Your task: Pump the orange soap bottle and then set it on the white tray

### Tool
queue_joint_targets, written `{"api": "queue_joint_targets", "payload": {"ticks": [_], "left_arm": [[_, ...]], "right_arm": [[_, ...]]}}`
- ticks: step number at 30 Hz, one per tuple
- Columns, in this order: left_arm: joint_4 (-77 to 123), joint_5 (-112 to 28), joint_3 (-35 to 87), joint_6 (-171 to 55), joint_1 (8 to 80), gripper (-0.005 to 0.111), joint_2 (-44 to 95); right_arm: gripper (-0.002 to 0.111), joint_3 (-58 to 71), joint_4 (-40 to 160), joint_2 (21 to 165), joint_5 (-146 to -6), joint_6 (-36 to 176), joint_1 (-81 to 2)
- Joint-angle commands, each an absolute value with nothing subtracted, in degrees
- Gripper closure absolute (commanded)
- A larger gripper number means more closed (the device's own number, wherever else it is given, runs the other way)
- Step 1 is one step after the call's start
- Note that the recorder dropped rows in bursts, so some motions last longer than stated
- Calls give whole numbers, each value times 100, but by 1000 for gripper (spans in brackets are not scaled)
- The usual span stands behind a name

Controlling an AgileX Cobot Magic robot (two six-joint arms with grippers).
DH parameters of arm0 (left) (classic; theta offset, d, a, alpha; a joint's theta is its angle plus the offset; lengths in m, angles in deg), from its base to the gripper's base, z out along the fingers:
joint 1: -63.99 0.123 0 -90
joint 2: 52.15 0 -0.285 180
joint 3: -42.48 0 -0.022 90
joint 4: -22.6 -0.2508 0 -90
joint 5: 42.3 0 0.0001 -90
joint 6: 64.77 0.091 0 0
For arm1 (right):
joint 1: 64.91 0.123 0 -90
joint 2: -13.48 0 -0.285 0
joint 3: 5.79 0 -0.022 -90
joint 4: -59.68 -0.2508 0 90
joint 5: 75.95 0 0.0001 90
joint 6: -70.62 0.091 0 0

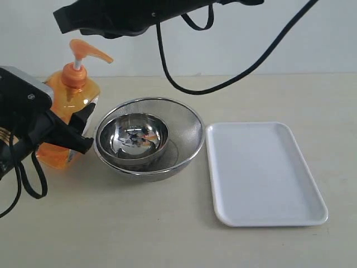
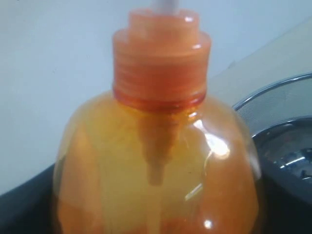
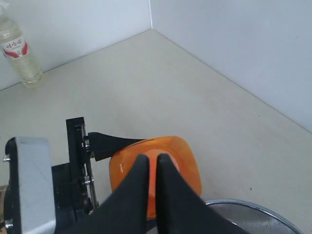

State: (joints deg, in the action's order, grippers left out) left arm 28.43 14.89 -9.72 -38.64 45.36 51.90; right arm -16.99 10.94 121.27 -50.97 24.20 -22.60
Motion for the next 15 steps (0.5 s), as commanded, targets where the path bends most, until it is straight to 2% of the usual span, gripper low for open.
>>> {"api": "queue_joint_targets", "payload": {"ticks": [1, 15], "left_arm": [[2760, 1572, -939, -3960, 4506, 102, 5137], [2761, 1504, -939, -3881, 4506, 102, 5137]], "right_arm": [[108, -1722, 994, 12297, -5123, 2359, -2240], [108, -1722, 935, 12870, -4855, 2359, -2116]]}}
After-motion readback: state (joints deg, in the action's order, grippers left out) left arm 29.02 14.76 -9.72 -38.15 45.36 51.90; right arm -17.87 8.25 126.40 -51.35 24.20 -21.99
